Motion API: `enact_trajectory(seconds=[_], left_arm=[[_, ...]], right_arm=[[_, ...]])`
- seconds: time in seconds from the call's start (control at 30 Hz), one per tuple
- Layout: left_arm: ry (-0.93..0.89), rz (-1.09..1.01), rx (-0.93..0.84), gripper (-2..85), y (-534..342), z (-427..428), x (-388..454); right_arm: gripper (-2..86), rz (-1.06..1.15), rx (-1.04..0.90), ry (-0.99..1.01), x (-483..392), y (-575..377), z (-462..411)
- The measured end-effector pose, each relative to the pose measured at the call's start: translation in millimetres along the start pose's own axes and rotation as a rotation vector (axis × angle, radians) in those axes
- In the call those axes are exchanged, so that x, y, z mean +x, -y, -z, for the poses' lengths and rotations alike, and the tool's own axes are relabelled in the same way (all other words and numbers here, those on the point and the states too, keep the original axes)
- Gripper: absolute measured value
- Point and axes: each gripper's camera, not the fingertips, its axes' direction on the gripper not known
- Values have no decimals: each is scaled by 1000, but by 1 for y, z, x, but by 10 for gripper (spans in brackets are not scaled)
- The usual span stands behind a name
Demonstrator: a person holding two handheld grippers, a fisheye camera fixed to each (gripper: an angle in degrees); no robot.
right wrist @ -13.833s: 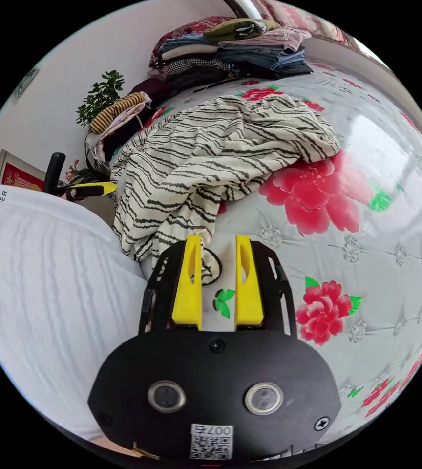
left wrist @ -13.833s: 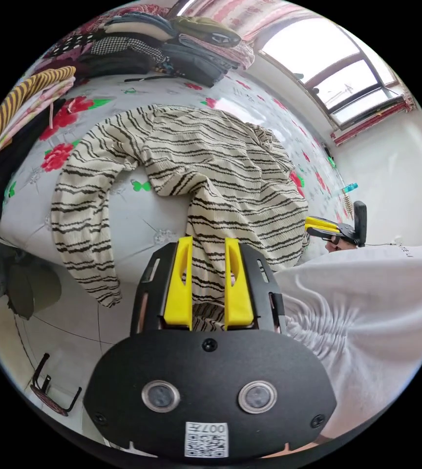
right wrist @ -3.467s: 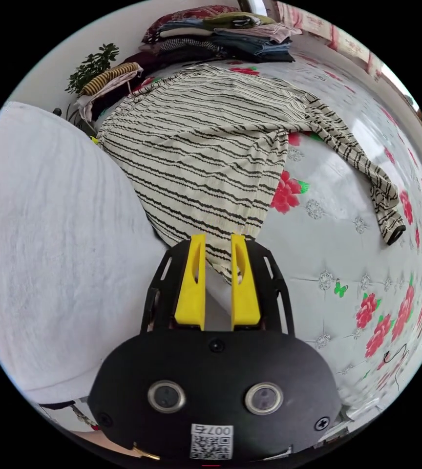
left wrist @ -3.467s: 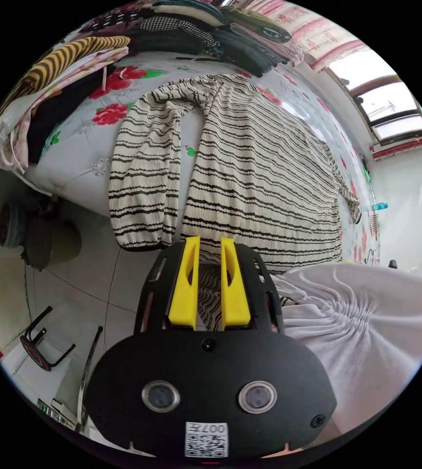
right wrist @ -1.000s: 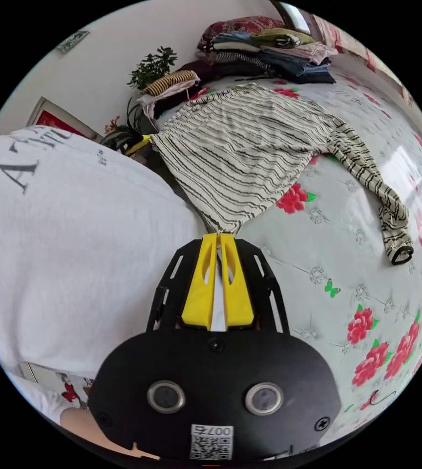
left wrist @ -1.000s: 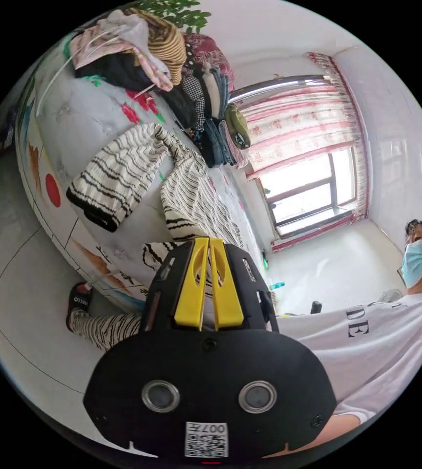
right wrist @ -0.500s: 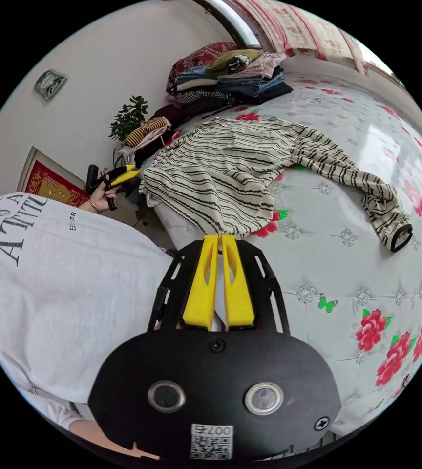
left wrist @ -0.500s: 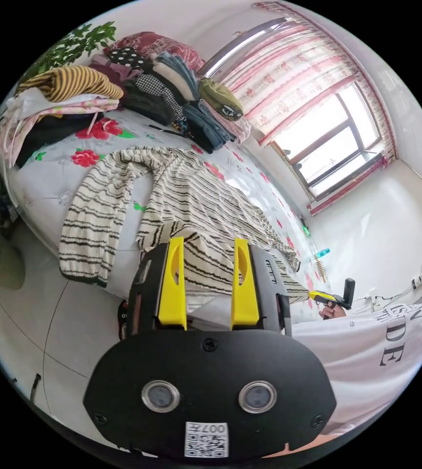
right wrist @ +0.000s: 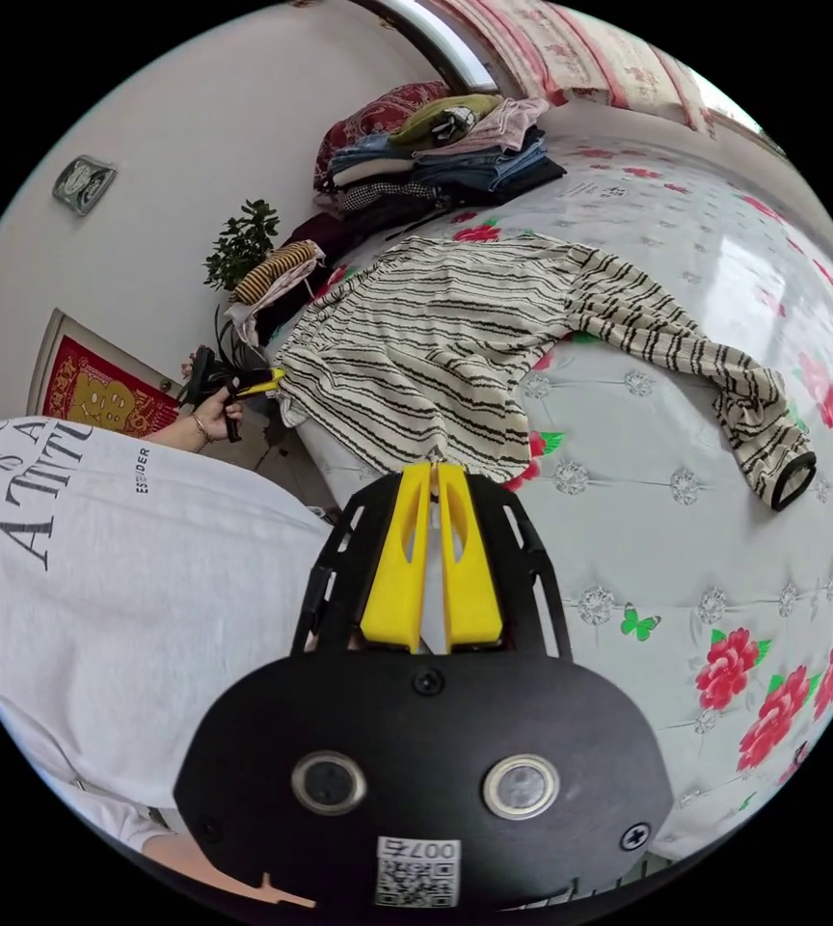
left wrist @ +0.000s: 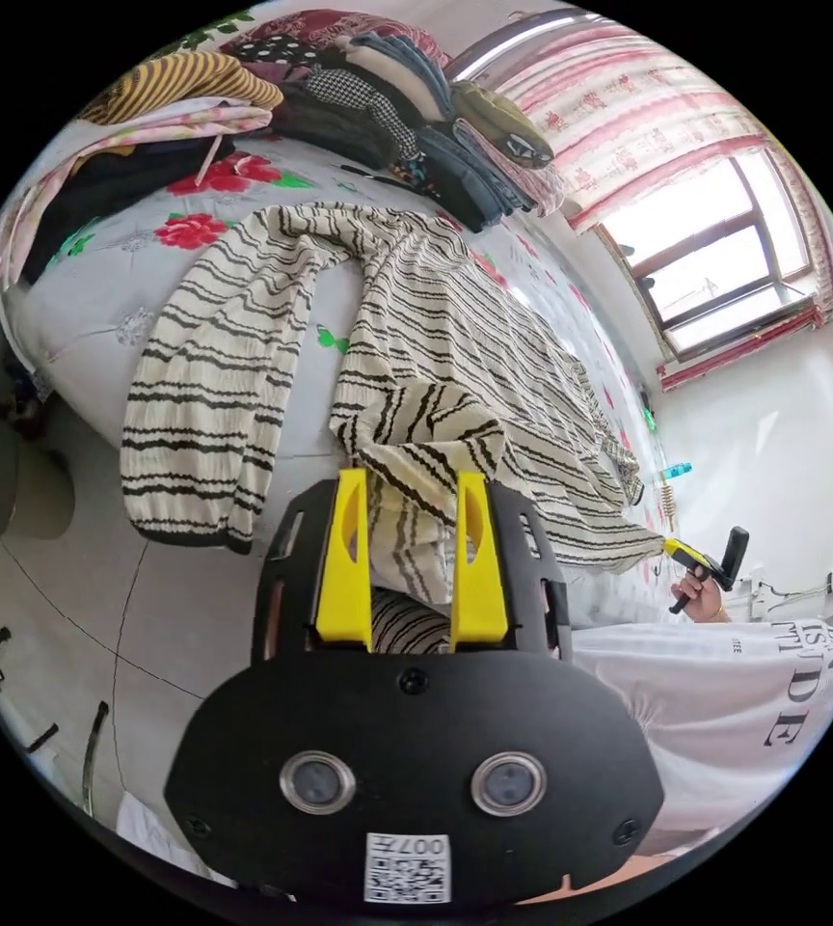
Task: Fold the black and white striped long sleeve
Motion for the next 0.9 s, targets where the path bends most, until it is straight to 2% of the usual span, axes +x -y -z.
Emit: enact_trajectory(seconds=[0.1,0.27,0.4,0.57,0.73,0.9], left_arm=[[-62,-33,6,92,16,-10,9],[-89,-71,98,116,29,-17,22],[-48,-58,78,124,34,-26,24],[48,-72,61,134,11,-40,24],[33,-44,46,140,9,-62,13],[39,-82,-64,131,39,-118,21]], right_arm=[[0,-38,47,-79,7,7,5],[5,-130,83,-158,31,21,-6],[28,-127,136,-146,39,25,-23],[61,-123,82,-153,41,4,-39],[78,-195,52,-143,62,-30,-52],[66,-152,36,-122,62,-2,-72]])
